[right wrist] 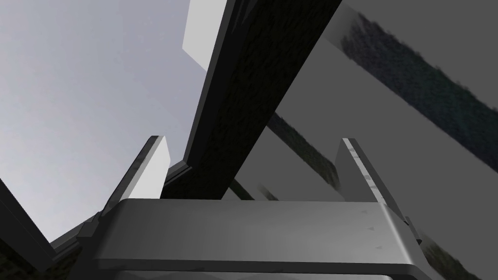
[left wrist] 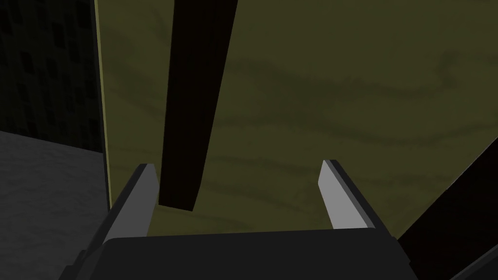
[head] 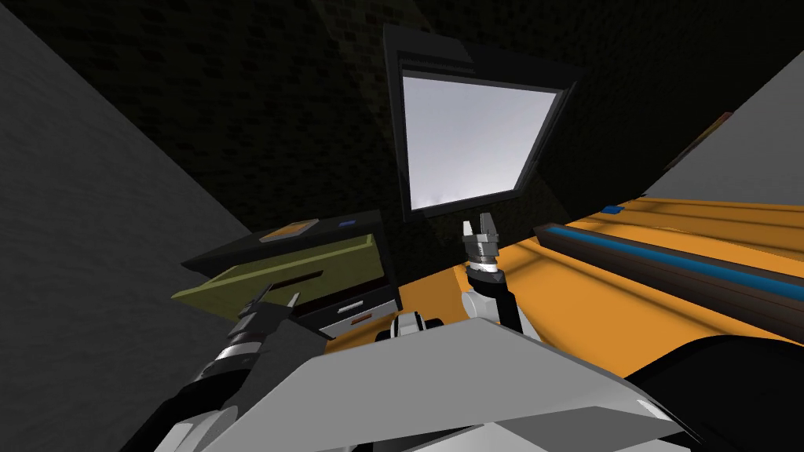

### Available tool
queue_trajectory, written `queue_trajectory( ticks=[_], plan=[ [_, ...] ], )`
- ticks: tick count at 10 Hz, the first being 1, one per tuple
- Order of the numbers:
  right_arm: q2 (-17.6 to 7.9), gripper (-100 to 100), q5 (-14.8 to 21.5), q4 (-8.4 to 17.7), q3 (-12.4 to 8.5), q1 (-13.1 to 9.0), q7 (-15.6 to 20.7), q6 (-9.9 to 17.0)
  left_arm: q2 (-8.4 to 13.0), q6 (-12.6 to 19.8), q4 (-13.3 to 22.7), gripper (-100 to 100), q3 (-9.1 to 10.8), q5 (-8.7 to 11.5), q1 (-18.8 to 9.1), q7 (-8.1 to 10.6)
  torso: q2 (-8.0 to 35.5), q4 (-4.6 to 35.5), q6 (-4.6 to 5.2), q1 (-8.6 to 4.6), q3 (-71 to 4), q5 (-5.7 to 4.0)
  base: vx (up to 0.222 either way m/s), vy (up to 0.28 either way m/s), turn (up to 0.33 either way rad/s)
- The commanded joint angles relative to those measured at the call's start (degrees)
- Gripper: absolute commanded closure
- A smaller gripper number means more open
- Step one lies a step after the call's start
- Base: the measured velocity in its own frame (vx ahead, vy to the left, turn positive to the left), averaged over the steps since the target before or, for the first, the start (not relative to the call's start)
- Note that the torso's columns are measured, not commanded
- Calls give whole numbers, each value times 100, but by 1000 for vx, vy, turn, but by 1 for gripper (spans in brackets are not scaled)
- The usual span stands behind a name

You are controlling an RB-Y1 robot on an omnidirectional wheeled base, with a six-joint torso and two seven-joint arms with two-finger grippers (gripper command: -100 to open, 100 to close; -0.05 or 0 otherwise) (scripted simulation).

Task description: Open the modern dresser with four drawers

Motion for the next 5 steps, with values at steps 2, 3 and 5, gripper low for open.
queue_trajectory(
  ticks=[2,3,5],
  plan=[
    [1,0,0,0,1,0,0,0,443,-236,505,100,90,265,37,244,0,-1,-15,-12,-2,-2,-12,-112,-81],
    [1,0,0,0,1,0,0,0,457,-236,604,100,90,265,37,244,21,12,-17,-21,8,-16,-32,-68,8],
    [1,0,0,0,1,-1,0,0,899,-539,904,100,307,545,108,490,38,23,-23,-15,17,-18,-32,-128,-55]
  ],
)
